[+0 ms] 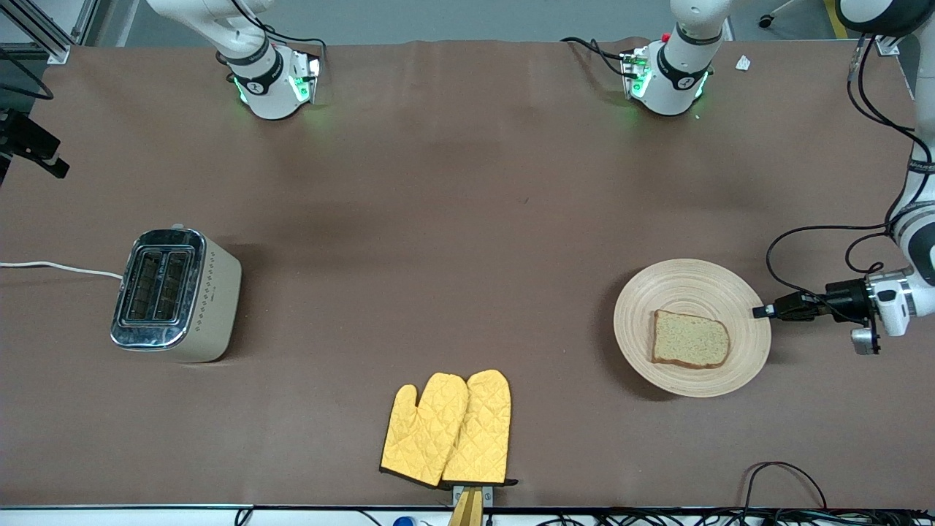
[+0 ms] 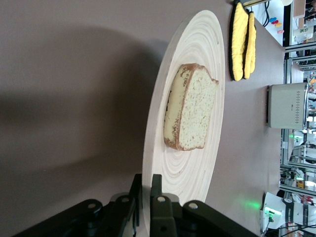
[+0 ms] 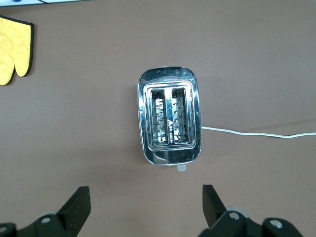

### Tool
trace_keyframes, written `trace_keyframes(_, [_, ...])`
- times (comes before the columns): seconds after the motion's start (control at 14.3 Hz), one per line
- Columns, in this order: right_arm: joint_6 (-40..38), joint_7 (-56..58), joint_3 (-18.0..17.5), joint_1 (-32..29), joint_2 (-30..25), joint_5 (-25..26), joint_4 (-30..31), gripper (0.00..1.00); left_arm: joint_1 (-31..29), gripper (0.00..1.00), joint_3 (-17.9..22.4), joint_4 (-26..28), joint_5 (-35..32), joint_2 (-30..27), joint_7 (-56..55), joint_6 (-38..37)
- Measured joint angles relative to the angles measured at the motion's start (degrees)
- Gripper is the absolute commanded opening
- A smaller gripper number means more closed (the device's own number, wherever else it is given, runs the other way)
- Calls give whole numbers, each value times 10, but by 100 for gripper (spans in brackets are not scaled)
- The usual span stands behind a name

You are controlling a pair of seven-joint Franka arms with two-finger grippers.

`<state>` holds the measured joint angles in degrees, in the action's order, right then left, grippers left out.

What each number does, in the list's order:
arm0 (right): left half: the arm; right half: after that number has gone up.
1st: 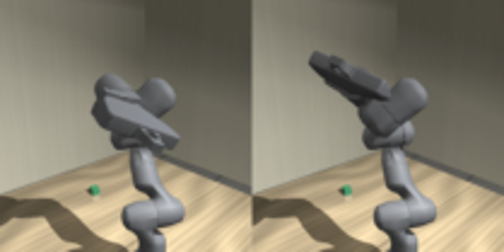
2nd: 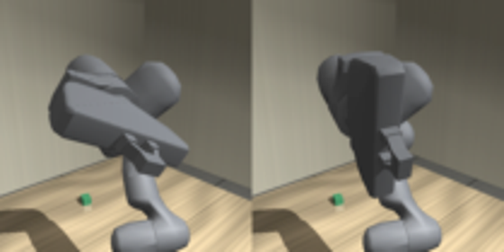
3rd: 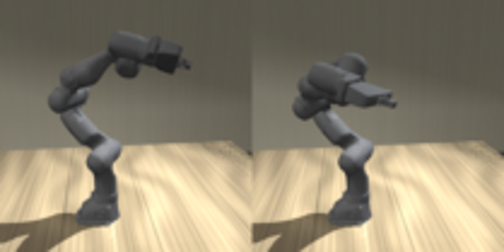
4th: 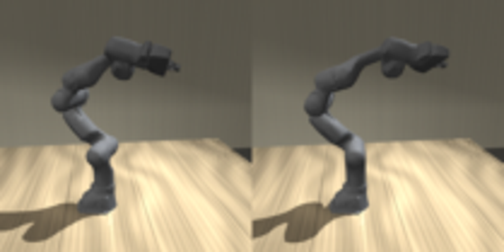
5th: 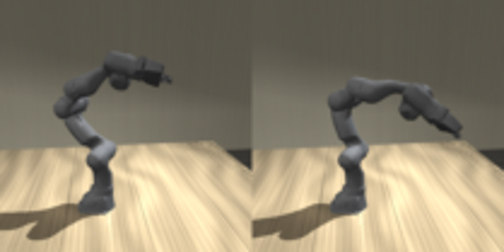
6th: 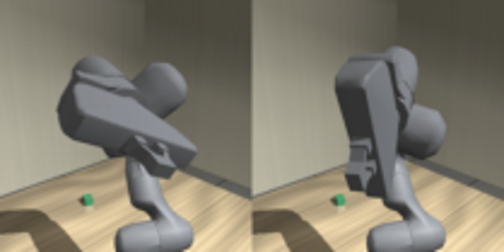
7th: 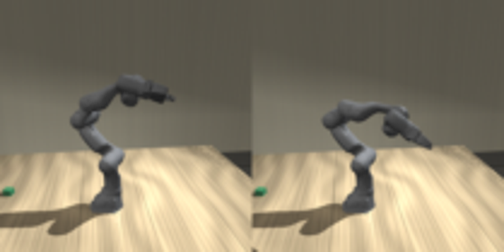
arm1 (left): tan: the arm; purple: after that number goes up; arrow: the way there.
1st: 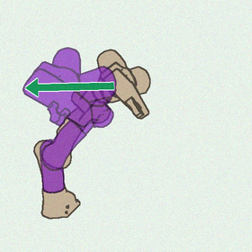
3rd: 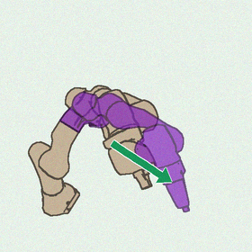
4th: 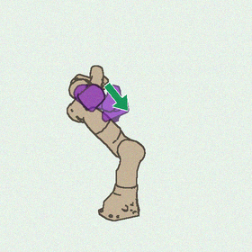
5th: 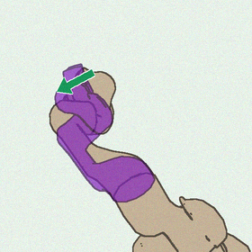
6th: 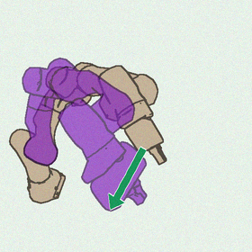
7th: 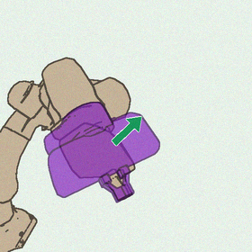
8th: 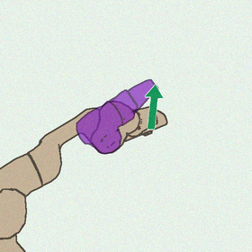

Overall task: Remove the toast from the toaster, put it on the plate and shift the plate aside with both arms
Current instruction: 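Slide the plate with the left gripper away from the toaster, then open the left gripper and release the plate rim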

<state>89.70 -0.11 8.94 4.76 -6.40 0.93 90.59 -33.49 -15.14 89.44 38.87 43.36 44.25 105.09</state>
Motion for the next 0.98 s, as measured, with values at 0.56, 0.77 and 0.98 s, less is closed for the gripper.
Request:
trace_keyframes(0.56, [0, 0, 0, 0, 0, 0, 0, 100, 4, 100, 11, -19, -5, 41, -52, -2])
trace_keyframes(0.77, [-1, 0, 0, 0, 0, 0, 0, 100, 13, 100, 5, -67, -70, 37, -129, -2])
trace_keyframes(0.98, [-1, 0, 0, 0, 0, 0, 0, 100, 34, 100, -2, -106, -120, 11, -190, -5])
